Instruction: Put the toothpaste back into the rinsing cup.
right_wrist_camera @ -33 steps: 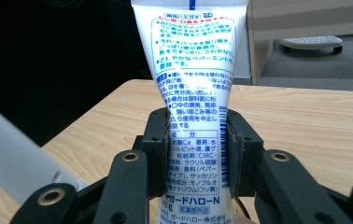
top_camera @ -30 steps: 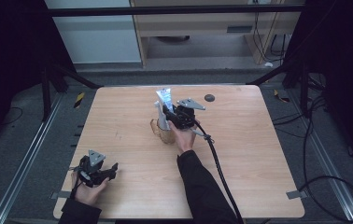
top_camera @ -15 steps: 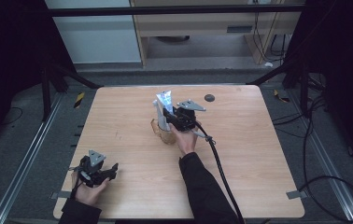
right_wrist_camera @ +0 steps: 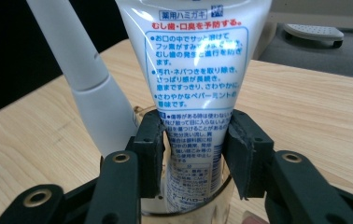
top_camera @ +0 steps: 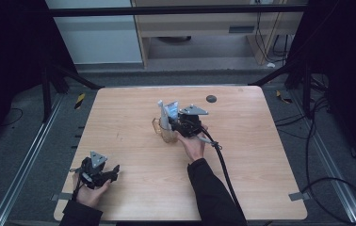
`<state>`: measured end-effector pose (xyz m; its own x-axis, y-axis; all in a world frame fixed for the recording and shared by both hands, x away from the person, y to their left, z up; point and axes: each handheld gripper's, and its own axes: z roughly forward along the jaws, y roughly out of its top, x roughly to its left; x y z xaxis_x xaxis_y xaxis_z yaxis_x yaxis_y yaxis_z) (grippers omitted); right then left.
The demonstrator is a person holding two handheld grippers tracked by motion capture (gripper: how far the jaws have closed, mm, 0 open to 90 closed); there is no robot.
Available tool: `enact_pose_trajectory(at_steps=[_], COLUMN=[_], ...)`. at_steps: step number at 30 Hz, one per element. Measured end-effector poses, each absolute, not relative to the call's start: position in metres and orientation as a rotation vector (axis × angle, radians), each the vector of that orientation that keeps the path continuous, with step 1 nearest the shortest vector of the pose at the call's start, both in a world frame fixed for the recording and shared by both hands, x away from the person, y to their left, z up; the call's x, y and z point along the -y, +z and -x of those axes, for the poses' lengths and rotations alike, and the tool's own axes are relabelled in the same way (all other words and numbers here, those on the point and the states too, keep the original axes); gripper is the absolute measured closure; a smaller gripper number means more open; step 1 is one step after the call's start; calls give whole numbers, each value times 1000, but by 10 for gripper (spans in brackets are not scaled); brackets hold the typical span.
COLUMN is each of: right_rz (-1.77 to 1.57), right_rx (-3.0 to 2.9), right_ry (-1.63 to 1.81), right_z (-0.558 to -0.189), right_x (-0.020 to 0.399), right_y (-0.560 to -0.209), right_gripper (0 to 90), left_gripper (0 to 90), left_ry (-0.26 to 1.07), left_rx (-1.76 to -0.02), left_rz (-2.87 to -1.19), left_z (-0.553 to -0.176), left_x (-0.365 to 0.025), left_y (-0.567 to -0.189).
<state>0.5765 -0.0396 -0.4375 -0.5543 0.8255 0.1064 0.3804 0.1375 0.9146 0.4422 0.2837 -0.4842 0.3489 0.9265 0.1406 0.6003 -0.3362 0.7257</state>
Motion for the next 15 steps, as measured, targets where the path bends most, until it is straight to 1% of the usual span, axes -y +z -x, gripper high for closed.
enact_pose_trajectory(at_steps=[2,4,6,7,10,15], right_rz=[-1134,-1107,-1097,-1090,-1086,-1135], right_rx=[-2015,-2043,-2047,-2041,-2030,-2025], right_ry=[1370,1335,1334,1334,1338,1372], right_z=[-574,-571,-570,-568,-564,-552], right_x=[39,37,36,38,44,66], right_y=[-437,-435,-434,-432,-425,-419], right_gripper=[569,525,528,555,552,491], left_gripper=[297,297,297,297,297,297], left_ry=[747,747,748,748,749,731], left_rx=[-1325,-1325,-1325,-1326,-1328,-1332], left_rz=[-2048,-2048,-2048,-2049,-2048,-2047], left_z=[-442,-442,-442,-442,-442,-442], left_x=[-284,-283,-283,-283,-284,-284], left_y=[-484,-484,-484,-484,-484,-485])
